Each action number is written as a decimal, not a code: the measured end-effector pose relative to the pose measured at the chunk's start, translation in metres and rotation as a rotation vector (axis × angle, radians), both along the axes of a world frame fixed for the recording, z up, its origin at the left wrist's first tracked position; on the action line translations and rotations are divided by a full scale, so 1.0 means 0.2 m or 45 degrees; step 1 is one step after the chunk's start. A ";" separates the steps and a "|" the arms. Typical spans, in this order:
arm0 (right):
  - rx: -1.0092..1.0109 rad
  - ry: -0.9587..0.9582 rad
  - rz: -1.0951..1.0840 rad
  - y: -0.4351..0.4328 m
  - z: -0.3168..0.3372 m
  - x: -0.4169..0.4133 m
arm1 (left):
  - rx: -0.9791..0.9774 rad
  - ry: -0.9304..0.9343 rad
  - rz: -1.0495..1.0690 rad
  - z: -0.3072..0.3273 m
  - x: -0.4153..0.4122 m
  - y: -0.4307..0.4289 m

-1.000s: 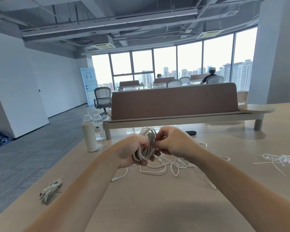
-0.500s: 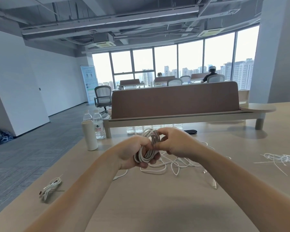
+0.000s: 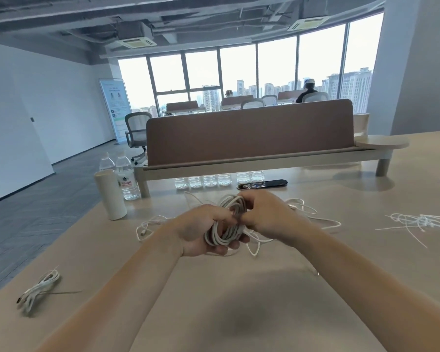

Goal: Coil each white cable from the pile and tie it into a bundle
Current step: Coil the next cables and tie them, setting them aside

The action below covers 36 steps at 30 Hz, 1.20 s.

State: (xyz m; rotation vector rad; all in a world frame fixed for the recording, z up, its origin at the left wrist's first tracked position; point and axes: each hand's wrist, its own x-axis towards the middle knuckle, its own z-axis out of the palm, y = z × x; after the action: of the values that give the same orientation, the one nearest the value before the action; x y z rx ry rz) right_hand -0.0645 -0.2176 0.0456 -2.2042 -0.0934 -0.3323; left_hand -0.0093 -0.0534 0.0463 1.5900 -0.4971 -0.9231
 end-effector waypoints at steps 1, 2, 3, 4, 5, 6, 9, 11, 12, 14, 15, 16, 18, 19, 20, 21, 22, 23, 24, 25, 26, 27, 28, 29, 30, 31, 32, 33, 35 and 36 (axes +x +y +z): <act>-0.017 0.015 -0.035 -0.03 -0.01 0.01 | 0.002 0.006 0.013 -0.01 0.01 -0.02; -0.033 0.027 -0.067 -0.05 -0.02 0.02 | 0.000 0.004 0.031 -0.02 0.02 -0.05; -0.046 0.030 -0.097 -0.08 -0.03 0.03 | -0.009 0.002 0.047 -0.03 0.03 -0.08; -0.061 0.026 -0.125 -0.11 -0.03 0.03 | -0.016 0.005 0.062 -0.04 0.04 -0.11; -0.077 0.022 -0.160 -0.13 -0.04 0.02 | -0.020 0.010 0.065 -0.04 0.04 -0.14; -0.092 0.018 -0.197 -0.17 -0.04 0.02 | -0.017 0.011 0.054 -0.04 0.05 -0.17; -0.140 0.034 -0.308 -0.27 -0.06 -0.01 | 0.030 -0.011 -0.026 -0.04 0.04 -0.29; -0.142 0.045 -0.344 -0.31 -0.07 -0.02 | 0.032 -0.067 -0.042 -0.04 0.03 -0.34; -0.130 0.051 -0.378 -0.34 -0.08 -0.04 | 0.034 -0.099 -0.054 -0.05 0.02 -0.39; -0.099 0.069 -0.439 -0.42 -0.08 -0.08 | 0.035 -0.174 -0.064 -0.06 0.00 -0.49; -0.083 0.074 -0.462 -0.46 -0.09 -0.11 | 0.033 -0.209 -0.071 -0.07 -0.01 -0.54; -0.067 0.080 -0.478 -0.49 -0.09 -0.13 | 0.031 -0.232 -0.075 -0.09 -0.03 -0.60; -0.018 0.095 -0.508 -0.58 -0.11 -0.19 | 0.013 -0.250 -0.085 -0.11 -0.06 -0.70; 0.013 0.101 -0.520 -0.62 -0.12 -0.21 | 0.001 -0.245 -0.094 -0.12 -0.08 -0.76; 0.037 0.105 -0.535 -0.67 -0.13 -0.24 | -0.008 -0.234 -0.108 -0.13 -0.10 -0.82; 0.066 0.115 -0.545 -0.71 -0.15 -0.27 | -0.012 -0.221 -0.123 -0.14 -0.11 -0.87; 0.115 0.124 -0.549 -0.76 -0.16 -0.30 | -0.011 -0.204 -0.137 -0.15 -0.12 -0.93; 0.194 0.133 -0.536 -0.81 -0.17 -0.33 | -0.007 -0.189 -0.147 -0.16 -0.13 -0.99; 0.299 0.139 -0.505 -0.85 -0.17 -0.36 | 0.002 -0.179 -0.153 -0.17 -0.13 -1.04; 0.397 0.141 -0.469 -0.90 -0.18 -0.39 | 0.014 -0.178 -0.156 -0.19 -0.14 -1.10; 0.464 0.137 -0.450 -0.95 -0.20 -0.42 | 0.028 -0.180 -0.155 -0.19 -0.14 -1.15; 0.504 0.128 -0.463 -1.00 -0.21 -0.45 | 0.041 -0.178 -0.153 -0.20 -0.15 -1.20; 0.546 0.110 -0.510 -1.07 -0.23 -0.47 | 0.055 -0.167 -0.154 -0.20 -0.16 -1.25; 0.593 0.084 -0.580 -1.13 -0.25 -0.48 | 0.069 -0.151 -0.161 -0.21 -0.17 -1.29; 0.632 0.064 -0.663 -1.20 -0.27 -0.49 | 0.080 -0.134 -0.173 -0.22 -0.17 -1.33; 0.632 0.055 -0.748 -1.27 -0.29 -0.50 | 0.085 -0.119 -0.185 -0.22 -0.18 -1.36; 0.594 0.059 -0.829 -1.34 -0.31 -0.50 | 0.089 -0.107 -0.194 -0.23 -0.18 -1.40; 0.531 0.074 -0.898 -1.41 -0.34 -0.50 | 0.095 -0.100 -0.202 -0.24 -0.18 -1.44; 0.391 0.103 -0.989 -1.53 -0.39 -0.51 | 0.106 -0.094 -0.213 -0.25 -0.19 -1.50; 0.291 0.119 -1.025 -1.58 -0.43 -0.51 | 0.109 -0.090 -0.219 -0.26 -0.19 -1.54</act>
State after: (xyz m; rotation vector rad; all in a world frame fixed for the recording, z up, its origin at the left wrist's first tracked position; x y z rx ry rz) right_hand -0.1673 -0.5341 -0.0397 -1.9338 0.8590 -0.6374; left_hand -0.0469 -0.3605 -0.0055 1.6814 -0.6592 -1.0315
